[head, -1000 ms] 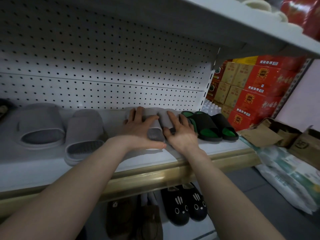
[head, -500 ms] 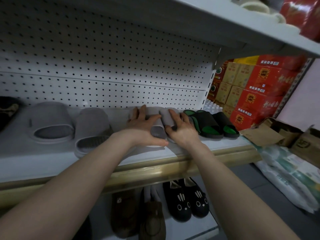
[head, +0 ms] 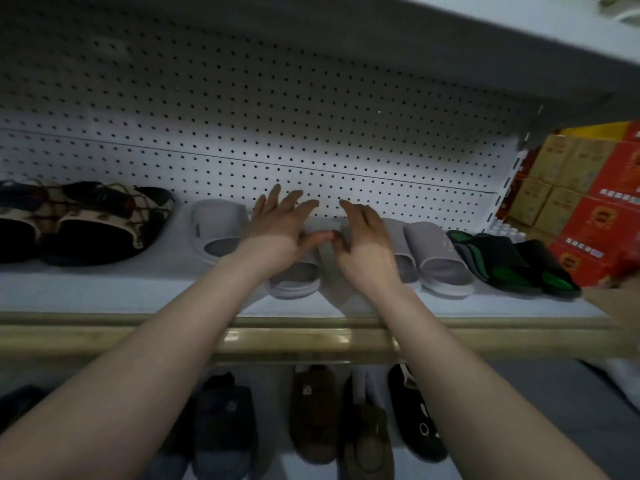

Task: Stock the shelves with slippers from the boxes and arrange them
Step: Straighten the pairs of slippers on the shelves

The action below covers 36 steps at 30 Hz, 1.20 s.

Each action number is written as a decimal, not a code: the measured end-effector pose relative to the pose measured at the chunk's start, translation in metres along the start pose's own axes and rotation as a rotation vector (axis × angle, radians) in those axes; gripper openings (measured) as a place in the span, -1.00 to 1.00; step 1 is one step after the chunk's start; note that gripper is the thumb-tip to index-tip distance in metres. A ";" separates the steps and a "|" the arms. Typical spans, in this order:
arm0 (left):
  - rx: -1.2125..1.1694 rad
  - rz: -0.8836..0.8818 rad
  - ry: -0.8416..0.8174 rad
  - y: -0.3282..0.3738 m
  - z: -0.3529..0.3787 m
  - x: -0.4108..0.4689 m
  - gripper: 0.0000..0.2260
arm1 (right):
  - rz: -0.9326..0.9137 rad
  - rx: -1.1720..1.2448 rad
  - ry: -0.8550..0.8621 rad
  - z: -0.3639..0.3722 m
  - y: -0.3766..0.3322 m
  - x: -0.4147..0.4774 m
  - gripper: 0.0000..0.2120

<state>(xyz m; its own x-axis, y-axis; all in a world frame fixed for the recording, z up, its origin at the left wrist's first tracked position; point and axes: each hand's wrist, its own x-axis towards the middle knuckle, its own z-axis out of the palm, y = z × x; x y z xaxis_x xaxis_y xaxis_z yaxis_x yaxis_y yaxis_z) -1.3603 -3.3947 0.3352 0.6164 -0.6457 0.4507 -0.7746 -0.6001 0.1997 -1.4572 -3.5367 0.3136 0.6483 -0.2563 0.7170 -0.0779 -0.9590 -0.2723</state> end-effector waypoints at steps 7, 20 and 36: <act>-0.028 -0.302 -0.077 -0.087 -0.013 -0.012 -0.18 | 0.086 0.079 -0.391 0.036 -0.054 0.008 -0.46; -0.061 -0.162 -0.208 -0.111 -0.023 -0.033 -0.30 | 0.166 0.179 -0.420 0.047 -0.055 0.003 -0.49; -0.185 -0.050 -0.145 -0.099 -0.032 -0.079 -0.31 | 0.219 0.147 -0.516 0.036 -0.066 0.004 -0.32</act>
<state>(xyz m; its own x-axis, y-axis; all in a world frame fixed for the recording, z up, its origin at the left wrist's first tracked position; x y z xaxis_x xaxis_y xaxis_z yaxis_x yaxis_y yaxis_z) -1.3369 -3.2691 0.3073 0.6579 -0.6867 0.3093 -0.7474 -0.5447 0.3804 -1.4218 -3.4703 0.3110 0.9173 -0.3193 0.2379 -0.1697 -0.8540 -0.4918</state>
